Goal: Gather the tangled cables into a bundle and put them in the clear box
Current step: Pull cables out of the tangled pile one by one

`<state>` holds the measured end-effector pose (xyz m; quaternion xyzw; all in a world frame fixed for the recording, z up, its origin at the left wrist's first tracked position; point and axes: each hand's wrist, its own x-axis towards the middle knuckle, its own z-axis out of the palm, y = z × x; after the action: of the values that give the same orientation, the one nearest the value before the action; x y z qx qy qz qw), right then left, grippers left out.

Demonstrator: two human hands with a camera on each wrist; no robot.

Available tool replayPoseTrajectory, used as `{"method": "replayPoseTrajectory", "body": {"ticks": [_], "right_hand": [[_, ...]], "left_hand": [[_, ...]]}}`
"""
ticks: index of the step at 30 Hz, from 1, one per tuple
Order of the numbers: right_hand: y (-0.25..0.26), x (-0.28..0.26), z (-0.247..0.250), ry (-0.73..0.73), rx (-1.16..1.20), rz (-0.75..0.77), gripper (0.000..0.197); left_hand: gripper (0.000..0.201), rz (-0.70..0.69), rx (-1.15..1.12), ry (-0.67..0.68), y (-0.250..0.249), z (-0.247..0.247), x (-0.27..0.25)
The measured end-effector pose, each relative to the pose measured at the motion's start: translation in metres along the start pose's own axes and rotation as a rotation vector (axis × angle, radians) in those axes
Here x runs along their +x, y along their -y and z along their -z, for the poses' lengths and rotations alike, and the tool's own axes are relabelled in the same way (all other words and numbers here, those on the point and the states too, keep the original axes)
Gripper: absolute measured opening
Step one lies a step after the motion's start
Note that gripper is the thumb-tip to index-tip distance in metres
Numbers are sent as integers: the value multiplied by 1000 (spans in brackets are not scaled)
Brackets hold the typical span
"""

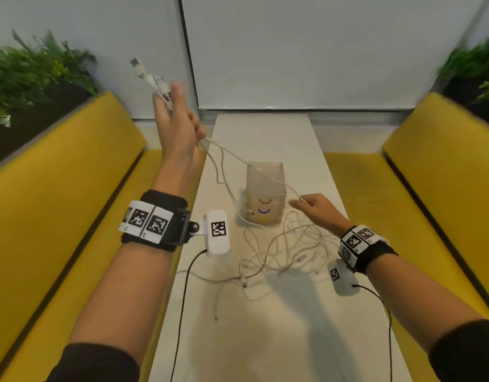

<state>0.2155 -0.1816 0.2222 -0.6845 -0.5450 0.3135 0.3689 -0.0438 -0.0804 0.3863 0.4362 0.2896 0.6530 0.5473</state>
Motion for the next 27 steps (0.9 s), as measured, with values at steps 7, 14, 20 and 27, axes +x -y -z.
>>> {"method": "replayPoseTrajectory", "body": {"ticks": [7, 14, 20, 27], "right_hand": [[42, 9, 5, 134, -96, 82, 24], [74, 10, 8, 324, -277, 184, 23], [64, 3, 5, 332, -208, 237, 32], [-1, -4, 31, 272, -37, -11, 81]], "left_hand": [[25, -3, 615, 504, 51, -18, -26], [32, 118, 768, 780, 97, -22, -55], [18, 12, 815, 721, 98, -21, -41], [32, 36, 475, 309, 29, -3, -8]]}}
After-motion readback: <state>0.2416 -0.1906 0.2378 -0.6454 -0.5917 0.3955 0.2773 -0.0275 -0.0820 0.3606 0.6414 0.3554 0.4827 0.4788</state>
